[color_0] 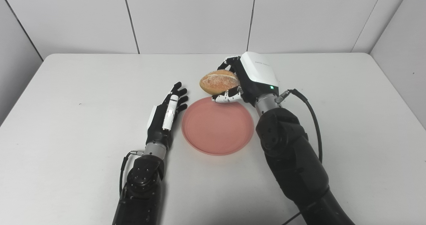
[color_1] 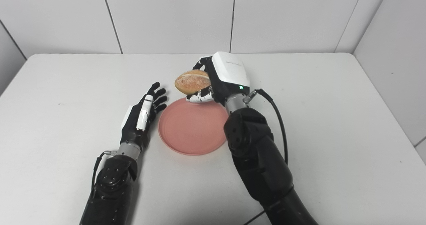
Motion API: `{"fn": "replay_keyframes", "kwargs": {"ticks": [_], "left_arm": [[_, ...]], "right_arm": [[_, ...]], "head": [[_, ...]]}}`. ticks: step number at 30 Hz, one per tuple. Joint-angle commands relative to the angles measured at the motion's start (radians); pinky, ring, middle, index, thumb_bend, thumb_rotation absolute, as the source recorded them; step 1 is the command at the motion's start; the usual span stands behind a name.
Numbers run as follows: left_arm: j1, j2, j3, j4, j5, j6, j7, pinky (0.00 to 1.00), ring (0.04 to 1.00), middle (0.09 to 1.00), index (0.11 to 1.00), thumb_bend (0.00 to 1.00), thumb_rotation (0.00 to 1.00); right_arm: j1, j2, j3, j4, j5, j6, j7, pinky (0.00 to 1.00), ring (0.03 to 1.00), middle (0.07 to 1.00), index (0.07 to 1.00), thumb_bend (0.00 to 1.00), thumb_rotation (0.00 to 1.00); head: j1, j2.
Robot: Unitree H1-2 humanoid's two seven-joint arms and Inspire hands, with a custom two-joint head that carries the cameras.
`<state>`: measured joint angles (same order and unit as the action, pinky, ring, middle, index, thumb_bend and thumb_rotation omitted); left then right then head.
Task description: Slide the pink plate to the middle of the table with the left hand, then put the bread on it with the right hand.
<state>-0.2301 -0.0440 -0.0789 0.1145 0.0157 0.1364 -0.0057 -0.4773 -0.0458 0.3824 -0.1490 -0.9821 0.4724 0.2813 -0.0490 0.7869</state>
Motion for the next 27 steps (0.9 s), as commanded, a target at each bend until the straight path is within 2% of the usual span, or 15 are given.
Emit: {"fn": "replay_keyframes", "kwargs": {"ticks": [1,14,17,27], "left_arm": [[-0.019,-0.017,-0.013,-0.015,0.01,-0.007,0.0,0.85,0.88,0.895,0.895,0.32,1.0],[-0.016,-0.019,-0.006,-0.033,0.003,0.012,0.0,0.86,0.884,0.899,0.897,0.35,1.0],[-0.015,-0.02,-0.005,-0.036,0.0,0.014,-0.001,0.86,0.885,0.901,0.898,0.35,1.0],[-0.016,-0.016,-0.005,-0.03,-0.003,0.004,-0.008,0.86,0.889,0.906,0.907,0.35,1.0]], "right_arm": [[-0.024,0.008,0.004,-0.038,-0.006,-0.014,-0.001,0.19,0.267,0.473,0.486,0.53,0.0],[0.037,0.0,0.046,-0.024,-0.041,-0.016,0.004,0.2,0.276,0.474,0.485,0.53,0.0],[0.049,-0.004,0.057,-0.014,-0.045,-0.029,-0.009,0.21,0.295,0.413,0.524,0.52,0.0],[0.065,-0.008,0.074,0.035,-0.037,-0.032,-0.015,0.24,0.32,0.408,0.53,0.52,0.0]], "head": [[0.0,0.002],[0.005,0.014],[0.006,0.016],[0.01,0.022]]}}
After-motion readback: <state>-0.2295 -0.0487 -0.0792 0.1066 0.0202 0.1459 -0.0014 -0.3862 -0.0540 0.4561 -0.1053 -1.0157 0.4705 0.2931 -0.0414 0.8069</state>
